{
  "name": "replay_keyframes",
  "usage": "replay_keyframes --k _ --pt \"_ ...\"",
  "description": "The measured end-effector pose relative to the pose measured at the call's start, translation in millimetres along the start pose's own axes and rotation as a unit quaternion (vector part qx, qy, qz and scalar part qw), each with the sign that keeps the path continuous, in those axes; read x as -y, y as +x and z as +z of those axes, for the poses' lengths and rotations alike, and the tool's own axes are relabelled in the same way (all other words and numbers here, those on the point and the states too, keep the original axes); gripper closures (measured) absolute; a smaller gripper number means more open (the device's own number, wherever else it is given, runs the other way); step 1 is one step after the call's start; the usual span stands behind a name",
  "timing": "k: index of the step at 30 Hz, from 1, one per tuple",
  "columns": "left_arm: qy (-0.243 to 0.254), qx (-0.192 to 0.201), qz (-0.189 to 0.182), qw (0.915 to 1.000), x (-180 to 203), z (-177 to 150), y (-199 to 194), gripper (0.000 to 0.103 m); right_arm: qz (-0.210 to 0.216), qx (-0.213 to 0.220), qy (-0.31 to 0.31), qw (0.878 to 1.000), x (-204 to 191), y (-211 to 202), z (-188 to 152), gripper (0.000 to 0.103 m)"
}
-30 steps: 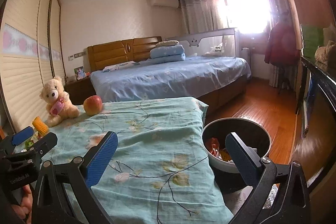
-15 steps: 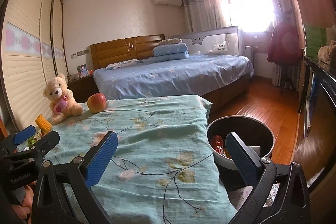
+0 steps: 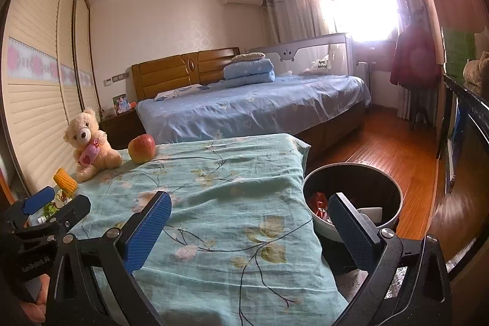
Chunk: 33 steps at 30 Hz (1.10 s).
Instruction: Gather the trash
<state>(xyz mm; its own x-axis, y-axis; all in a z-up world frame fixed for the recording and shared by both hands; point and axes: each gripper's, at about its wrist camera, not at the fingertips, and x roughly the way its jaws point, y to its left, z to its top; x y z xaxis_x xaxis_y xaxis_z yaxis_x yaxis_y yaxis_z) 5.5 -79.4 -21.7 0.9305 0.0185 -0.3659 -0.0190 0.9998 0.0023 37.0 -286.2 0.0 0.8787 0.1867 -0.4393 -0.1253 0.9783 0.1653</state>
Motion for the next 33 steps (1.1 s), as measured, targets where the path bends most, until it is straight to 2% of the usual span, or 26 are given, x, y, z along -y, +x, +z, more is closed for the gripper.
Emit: replay_keyframes --k 33 --pt "0.006 -0.009 -0.009 0.9999 3.7 1.2 4.5 0.001 0.004 -0.005 0.008 1.000 2.7 0.2 -1.3 0.000"
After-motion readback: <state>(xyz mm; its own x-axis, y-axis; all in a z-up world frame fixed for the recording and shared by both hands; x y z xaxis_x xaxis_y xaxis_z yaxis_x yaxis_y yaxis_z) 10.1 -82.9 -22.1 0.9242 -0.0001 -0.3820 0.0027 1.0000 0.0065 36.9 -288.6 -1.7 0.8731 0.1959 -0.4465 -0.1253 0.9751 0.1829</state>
